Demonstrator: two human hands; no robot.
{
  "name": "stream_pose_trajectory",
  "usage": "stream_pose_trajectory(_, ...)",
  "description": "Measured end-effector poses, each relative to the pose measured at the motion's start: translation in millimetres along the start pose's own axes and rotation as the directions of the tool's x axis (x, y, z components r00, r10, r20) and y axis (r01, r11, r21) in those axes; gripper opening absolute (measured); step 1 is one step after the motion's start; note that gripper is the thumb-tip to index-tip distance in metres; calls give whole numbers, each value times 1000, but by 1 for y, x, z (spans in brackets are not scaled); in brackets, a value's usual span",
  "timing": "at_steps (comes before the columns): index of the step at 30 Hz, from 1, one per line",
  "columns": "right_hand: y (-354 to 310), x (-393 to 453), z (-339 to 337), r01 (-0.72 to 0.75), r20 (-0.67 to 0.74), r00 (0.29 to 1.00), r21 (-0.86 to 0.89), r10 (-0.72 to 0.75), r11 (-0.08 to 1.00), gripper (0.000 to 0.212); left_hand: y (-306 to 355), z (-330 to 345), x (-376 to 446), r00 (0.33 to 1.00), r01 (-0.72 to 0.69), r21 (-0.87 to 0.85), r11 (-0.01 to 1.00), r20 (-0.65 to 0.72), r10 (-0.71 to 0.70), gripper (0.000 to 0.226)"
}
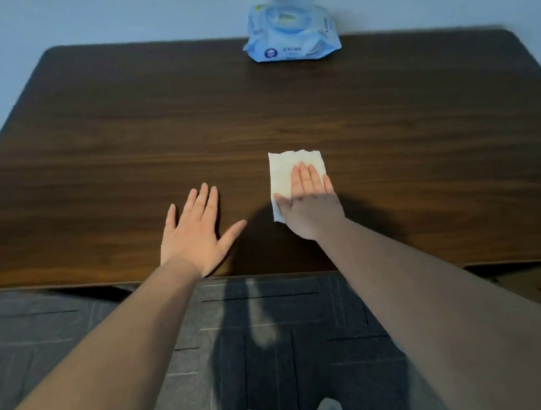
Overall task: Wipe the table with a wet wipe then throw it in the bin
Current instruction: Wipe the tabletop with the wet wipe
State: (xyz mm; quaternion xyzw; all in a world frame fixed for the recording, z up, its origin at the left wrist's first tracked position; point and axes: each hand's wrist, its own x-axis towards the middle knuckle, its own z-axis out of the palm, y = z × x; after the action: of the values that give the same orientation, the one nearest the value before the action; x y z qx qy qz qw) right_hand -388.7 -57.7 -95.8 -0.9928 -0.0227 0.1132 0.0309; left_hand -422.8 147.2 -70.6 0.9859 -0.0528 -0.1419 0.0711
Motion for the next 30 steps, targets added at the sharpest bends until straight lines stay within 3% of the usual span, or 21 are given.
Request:
stream_pose_trajectory(3,-63,7,5,83,0,997,-17,-83,996,74,-80,-5,-26,984,177,16,984,-13,-177,94)
stream_pose_trajectory(7,-139,18,8,173,77,982,-26,-171,985,72,-168,-1,-59,912,411,8,912,2,-411,106)
stream_pose_trajectory(15,-252,33,12,351,10,936,-67,-351,934,72,-189,9,-58,914,406,-18,914,9,-406,119)
stream_pose_trajectory(18,-283,39,13,383,55,923,-37,-381,923,70,-192,12,-59,921,389,-53,920,29,-387,121)
stream_pose_trajectory(30,-323,42,11,565,101,821,5,-562,825,67,-187,13,-67,930,357,-166,919,-32,-367,130)
